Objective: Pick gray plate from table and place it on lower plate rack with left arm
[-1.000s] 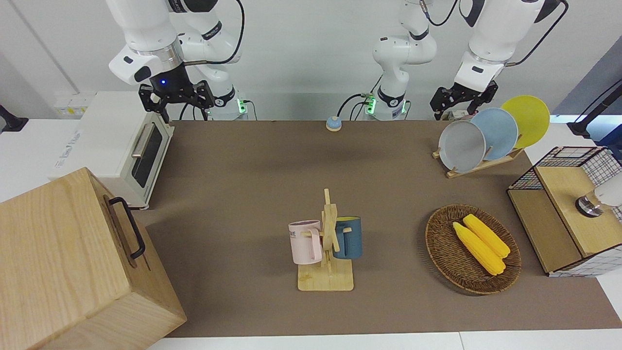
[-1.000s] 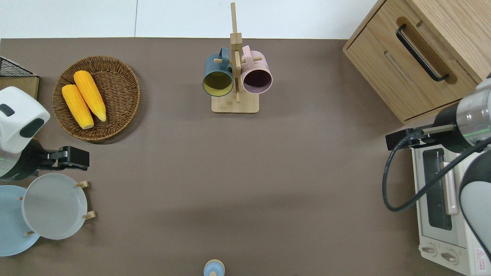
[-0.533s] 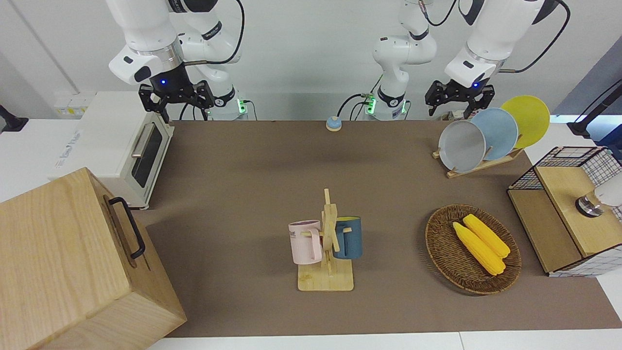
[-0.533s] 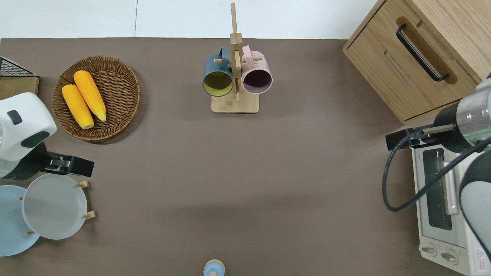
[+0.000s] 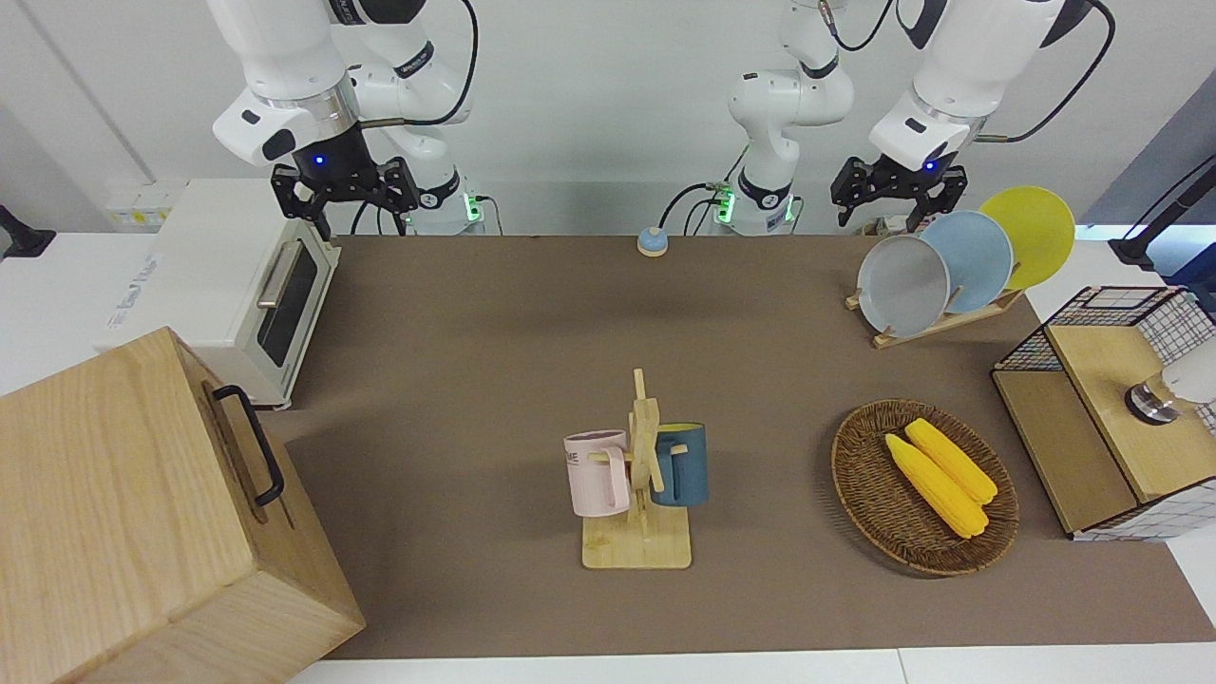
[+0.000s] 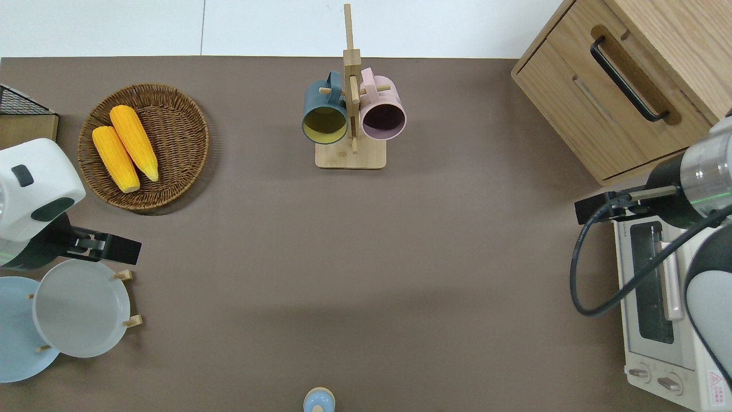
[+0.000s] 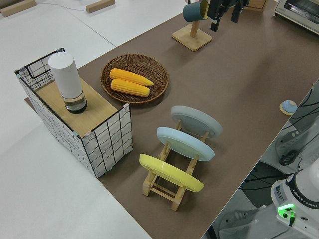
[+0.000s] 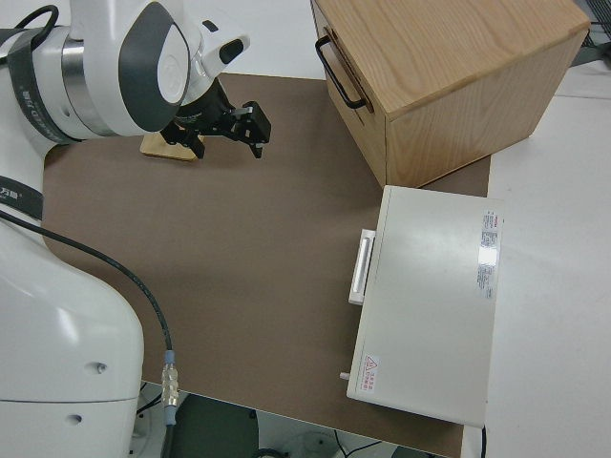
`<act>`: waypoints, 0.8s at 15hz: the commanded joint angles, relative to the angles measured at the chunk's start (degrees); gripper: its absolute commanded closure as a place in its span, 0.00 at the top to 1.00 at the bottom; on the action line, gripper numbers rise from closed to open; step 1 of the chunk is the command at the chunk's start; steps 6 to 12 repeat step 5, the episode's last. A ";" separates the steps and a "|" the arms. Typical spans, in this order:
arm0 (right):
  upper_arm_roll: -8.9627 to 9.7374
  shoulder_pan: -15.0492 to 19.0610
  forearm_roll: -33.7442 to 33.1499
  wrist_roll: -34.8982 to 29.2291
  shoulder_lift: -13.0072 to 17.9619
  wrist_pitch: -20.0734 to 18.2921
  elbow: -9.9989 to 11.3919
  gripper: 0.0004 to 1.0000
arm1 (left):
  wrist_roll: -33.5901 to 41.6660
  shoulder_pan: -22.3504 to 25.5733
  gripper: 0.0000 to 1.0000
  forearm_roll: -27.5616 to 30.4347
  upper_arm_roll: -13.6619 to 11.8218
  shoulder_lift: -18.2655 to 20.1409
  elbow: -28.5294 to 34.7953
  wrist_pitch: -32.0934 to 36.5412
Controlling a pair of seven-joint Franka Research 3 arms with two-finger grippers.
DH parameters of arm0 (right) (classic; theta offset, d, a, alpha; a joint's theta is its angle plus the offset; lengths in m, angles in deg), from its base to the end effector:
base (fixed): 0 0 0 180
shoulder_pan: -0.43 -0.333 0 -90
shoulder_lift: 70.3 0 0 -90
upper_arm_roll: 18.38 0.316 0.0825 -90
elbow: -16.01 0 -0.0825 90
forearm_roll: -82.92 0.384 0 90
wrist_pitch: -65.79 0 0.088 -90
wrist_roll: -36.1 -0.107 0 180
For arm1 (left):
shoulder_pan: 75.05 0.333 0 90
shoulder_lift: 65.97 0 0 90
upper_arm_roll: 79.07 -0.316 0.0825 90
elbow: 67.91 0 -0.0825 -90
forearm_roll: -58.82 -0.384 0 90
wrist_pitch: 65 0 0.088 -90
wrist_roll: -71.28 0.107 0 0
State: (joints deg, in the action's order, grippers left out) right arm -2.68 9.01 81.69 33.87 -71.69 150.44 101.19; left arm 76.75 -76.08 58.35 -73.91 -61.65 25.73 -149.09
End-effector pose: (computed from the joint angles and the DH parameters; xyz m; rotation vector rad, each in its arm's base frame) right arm 0.5489 0.0640 0.6428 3.1210 0.1307 -0.0489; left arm 0.5163 -0.0569 0.6266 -3.1068 0.3156 0.1430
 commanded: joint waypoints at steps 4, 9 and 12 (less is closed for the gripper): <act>1.08 1.18 -0.09 -0.75 0.07 -0.89 -0.54 0.98 | 0.68 0.15 1.00 0.55 0.21 -0.19 -0.91 0.59; 1.08 1.18 -0.09 -0.75 0.07 -0.89 -0.54 0.98 | 0.77 0.15 1.00 0.82 0.03 -0.19 -0.91 0.68; 1.08 1.18 -0.09 -0.75 0.07 -0.89 -0.54 0.98 | 0.77 0.15 1.00 0.82 0.03 -0.19 -0.91 0.68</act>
